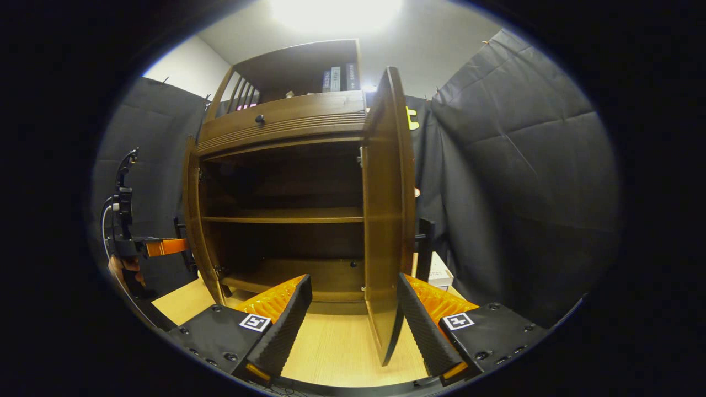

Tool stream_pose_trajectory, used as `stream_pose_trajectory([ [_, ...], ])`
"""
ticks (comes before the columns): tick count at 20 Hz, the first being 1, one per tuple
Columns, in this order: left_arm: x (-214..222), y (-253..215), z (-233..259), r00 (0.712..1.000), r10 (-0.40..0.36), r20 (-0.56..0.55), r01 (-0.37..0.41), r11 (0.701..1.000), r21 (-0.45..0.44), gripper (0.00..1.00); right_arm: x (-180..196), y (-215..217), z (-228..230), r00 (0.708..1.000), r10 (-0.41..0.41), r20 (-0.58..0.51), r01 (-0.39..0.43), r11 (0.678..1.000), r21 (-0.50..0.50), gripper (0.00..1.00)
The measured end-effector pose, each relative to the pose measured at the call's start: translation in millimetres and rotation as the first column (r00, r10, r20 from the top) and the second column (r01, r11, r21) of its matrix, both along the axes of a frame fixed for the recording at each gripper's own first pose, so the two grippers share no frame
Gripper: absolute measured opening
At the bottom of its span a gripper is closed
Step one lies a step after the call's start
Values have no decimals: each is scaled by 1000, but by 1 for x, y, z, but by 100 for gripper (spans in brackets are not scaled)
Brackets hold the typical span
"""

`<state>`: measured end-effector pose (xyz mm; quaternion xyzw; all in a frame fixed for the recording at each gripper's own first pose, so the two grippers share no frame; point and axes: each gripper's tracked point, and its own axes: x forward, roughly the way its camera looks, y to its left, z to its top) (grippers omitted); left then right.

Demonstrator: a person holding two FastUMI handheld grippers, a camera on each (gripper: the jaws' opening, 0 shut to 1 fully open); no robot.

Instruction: Open the right door of the double-door shoe cabinet with the right hand, and open the left door with the left hand.

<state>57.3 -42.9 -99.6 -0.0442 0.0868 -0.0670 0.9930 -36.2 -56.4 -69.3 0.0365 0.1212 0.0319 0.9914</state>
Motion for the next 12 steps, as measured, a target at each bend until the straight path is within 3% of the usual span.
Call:
stream_pose_trajectory([
  [3,-12,22,3,1000,-5,16,5,1000,22,17,6,23,4,999,42,14,-42,999,16,92],
  [6,-21,41,0,1000,-8,20,7,999,42,19,12,43,4,997,68,20,-68,998,16,97],
  [7,-24,49,0,1000,1,21,-2,999,45,19,13,48,4,997,77,19,-78,997,20,92],
  [10,-29,80,4,998,49,31,-50,998,40,17,18,69,3,994,104,18,-105,994,44,93],
  [11,-30,90,8,997,64,40,-65,997,35,17,18,74,2,994,107,18,-108,993,44,98],
  [12,-31,101,11,996,71,47,-73,997,27,17,19,79,1,994,109,15,-110,993,44,93],
])
